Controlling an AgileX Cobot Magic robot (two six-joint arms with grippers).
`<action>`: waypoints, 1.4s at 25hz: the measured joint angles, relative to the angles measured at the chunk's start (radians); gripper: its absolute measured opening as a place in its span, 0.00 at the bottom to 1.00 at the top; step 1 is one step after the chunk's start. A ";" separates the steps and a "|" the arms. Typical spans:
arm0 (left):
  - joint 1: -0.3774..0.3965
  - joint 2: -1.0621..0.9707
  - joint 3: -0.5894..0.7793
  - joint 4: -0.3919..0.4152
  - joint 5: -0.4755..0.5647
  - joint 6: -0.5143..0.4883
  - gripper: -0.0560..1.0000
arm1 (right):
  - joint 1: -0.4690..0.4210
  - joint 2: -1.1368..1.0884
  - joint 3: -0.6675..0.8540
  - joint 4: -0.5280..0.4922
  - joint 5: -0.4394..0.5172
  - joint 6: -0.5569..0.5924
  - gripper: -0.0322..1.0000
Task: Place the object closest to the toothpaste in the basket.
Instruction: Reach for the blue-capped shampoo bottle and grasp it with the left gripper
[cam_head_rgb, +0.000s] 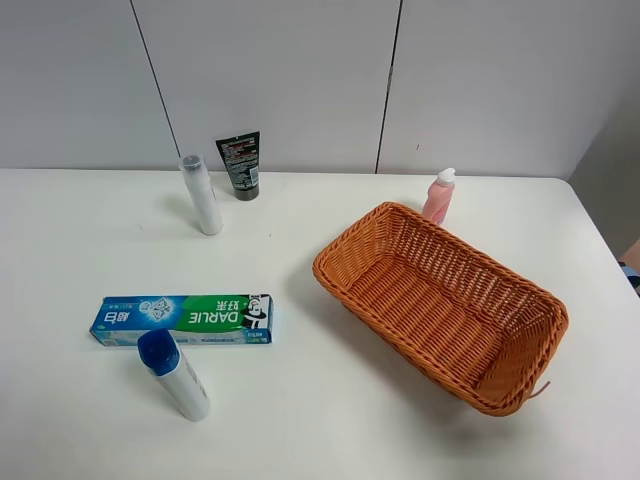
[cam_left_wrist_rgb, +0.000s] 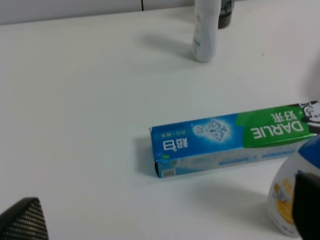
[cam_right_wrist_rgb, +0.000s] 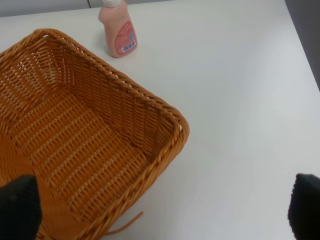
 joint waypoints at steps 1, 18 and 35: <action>0.000 0.027 -0.002 0.000 0.000 0.003 0.99 | 0.000 0.000 0.000 0.000 0.000 0.000 0.99; 0.000 0.755 -0.132 -0.330 -0.145 0.008 0.99 | 0.000 0.000 0.000 0.000 0.000 0.000 0.99; 0.000 1.017 -0.141 -0.421 -0.070 0.012 0.99 | 0.000 0.000 0.000 0.000 0.000 0.000 0.99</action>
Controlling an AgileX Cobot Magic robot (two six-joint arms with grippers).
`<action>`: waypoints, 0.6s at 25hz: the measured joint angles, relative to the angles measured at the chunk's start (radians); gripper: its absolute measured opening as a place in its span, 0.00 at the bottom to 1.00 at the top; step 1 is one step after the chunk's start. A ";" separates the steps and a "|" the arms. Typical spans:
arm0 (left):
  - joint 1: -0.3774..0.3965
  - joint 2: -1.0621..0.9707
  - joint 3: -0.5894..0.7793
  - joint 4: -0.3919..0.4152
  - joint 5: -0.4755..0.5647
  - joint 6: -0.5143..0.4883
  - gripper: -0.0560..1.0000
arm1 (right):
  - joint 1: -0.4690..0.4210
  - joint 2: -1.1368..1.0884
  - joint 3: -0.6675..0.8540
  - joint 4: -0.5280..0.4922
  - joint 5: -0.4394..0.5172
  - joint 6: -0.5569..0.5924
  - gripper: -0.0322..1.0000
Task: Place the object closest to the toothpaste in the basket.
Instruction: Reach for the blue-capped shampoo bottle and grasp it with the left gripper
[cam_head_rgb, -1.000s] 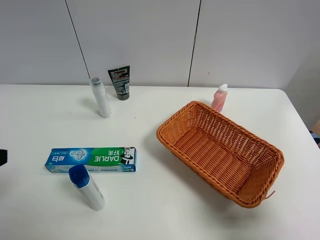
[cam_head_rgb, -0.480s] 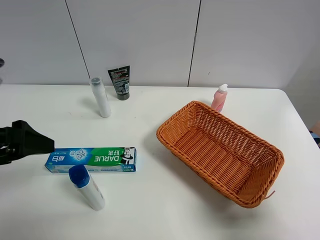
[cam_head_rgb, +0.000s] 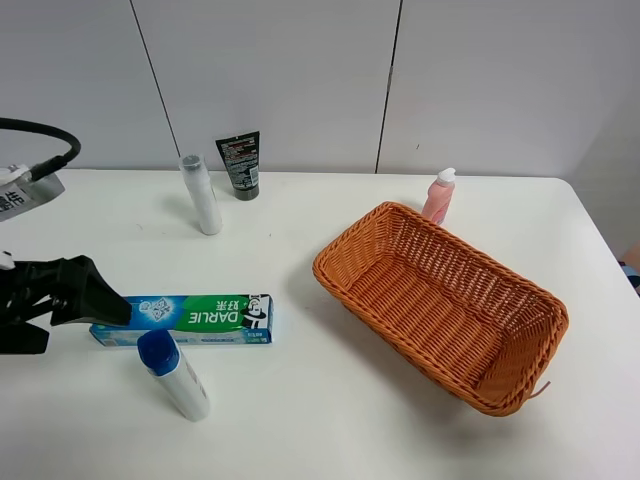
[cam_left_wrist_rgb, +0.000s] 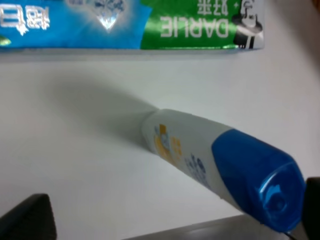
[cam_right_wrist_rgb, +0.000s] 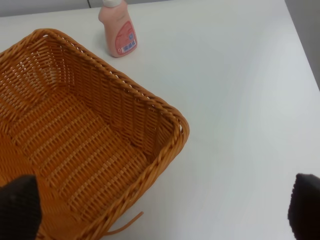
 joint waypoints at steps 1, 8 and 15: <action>0.000 0.015 0.000 -0.024 0.001 0.011 0.99 | 0.000 0.000 0.000 0.000 0.000 0.000 0.99; 0.000 0.060 -0.001 -0.177 0.010 0.044 0.99 | 0.000 0.000 0.000 0.000 0.000 0.000 0.99; 0.000 0.110 -0.001 -0.237 0.009 0.092 0.99 | 0.000 0.000 0.000 0.000 0.000 0.000 0.99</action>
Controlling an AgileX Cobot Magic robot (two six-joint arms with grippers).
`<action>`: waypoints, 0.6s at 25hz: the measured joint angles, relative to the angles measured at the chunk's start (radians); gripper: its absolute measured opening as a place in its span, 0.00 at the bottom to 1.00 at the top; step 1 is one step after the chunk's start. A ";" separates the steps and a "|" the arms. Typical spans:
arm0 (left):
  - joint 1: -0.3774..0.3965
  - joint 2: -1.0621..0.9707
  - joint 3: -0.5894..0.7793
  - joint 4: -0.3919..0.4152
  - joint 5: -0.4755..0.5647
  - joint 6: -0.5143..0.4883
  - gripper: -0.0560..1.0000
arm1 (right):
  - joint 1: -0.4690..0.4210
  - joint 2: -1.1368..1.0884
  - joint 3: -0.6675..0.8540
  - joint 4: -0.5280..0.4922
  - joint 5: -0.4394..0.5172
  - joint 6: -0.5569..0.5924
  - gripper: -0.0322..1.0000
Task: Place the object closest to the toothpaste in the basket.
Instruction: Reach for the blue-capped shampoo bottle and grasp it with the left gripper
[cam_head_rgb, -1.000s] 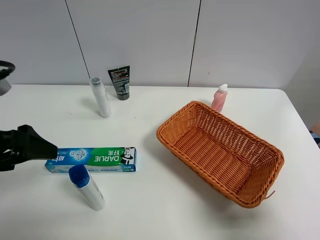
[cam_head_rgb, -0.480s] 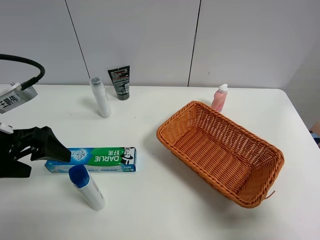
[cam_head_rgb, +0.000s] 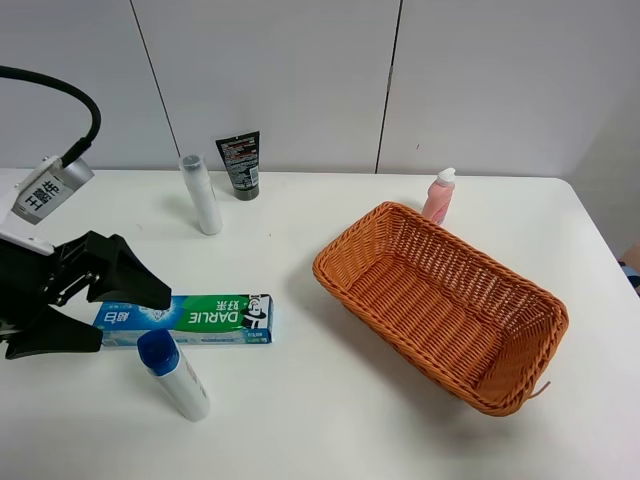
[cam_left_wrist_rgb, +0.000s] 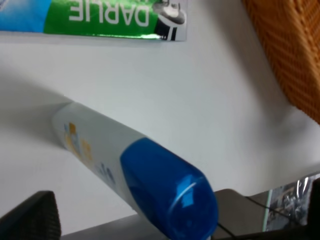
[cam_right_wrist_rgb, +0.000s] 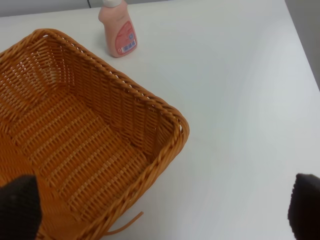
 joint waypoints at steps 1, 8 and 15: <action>0.000 0.013 0.000 0.006 -0.002 0.007 0.99 | 0.000 0.000 0.000 0.000 0.000 0.000 0.99; -0.038 0.059 0.000 0.154 -0.116 0.021 0.99 | 0.000 0.000 0.000 0.000 0.000 0.000 0.99; -0.224 0.059 0.000 0.238 -0.243 -0.025 0.99 | 0.000 0.000 0.000 0.000 0.000 0.000 0.99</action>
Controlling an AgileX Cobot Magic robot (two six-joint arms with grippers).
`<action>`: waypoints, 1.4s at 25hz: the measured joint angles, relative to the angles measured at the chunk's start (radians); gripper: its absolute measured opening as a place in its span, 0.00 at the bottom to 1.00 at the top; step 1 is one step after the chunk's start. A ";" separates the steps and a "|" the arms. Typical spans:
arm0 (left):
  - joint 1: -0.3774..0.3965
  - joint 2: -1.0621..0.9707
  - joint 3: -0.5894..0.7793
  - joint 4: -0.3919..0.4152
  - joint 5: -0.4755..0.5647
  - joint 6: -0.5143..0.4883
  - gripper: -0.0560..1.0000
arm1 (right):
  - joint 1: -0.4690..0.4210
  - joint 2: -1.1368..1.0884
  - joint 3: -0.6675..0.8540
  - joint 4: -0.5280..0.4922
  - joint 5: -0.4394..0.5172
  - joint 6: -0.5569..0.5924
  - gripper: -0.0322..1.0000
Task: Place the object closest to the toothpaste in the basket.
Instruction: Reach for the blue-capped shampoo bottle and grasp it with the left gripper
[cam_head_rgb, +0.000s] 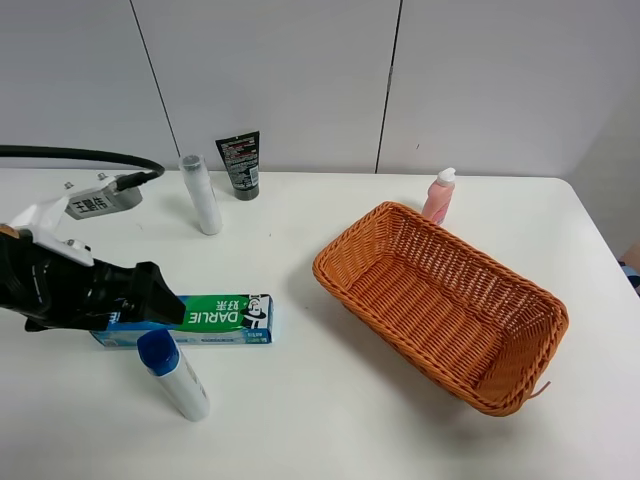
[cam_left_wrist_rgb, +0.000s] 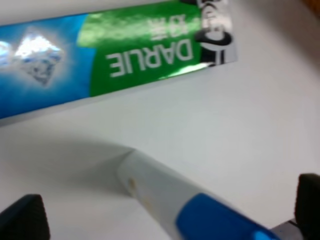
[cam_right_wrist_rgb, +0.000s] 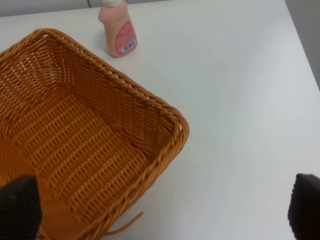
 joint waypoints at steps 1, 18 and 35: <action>-0.017 0.000 0.000 0.010 0.000 -0.014 0.99 | 0.000 0.000 0.000 0.000 0.000 0.000 0.99; -0.034 0.000 -0.007 0.049 0.074 -0.243 0.98 | 0.000 0.000 0.000 0.000 0.000 0.000 0.99; -0.157 0.000 -0.007 0.132 0.059 -0.413 0.96 | 0.000 0.000 0.000 0.000 0.000 0.000 0.99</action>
